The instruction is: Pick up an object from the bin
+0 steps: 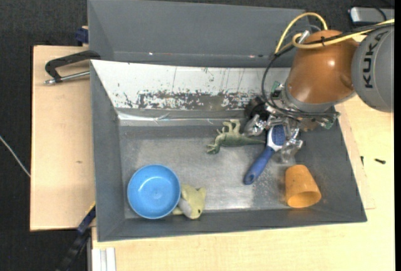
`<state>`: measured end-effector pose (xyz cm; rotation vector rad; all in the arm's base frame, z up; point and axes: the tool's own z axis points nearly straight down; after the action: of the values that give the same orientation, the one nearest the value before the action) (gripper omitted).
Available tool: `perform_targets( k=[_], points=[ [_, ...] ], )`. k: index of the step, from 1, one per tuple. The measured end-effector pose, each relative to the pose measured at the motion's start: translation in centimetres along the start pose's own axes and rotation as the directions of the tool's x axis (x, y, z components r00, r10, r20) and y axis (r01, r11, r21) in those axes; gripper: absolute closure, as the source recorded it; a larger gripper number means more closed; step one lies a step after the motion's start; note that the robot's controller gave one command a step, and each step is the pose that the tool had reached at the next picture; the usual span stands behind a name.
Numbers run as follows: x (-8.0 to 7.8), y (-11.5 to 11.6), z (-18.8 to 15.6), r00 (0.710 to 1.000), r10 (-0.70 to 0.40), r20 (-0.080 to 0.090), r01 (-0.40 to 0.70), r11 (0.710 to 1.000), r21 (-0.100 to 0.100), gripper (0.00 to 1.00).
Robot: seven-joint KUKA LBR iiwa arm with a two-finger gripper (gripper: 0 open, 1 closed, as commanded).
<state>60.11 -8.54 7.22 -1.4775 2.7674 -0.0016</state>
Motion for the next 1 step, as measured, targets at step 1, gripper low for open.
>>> perform_targets(
  k=[1],
  points=[
    [-0.19, -0.06, -0.14, 1.0, 0.004, 0.002, -0.004, 1.0, 0.0, 0.0]
  ],
)
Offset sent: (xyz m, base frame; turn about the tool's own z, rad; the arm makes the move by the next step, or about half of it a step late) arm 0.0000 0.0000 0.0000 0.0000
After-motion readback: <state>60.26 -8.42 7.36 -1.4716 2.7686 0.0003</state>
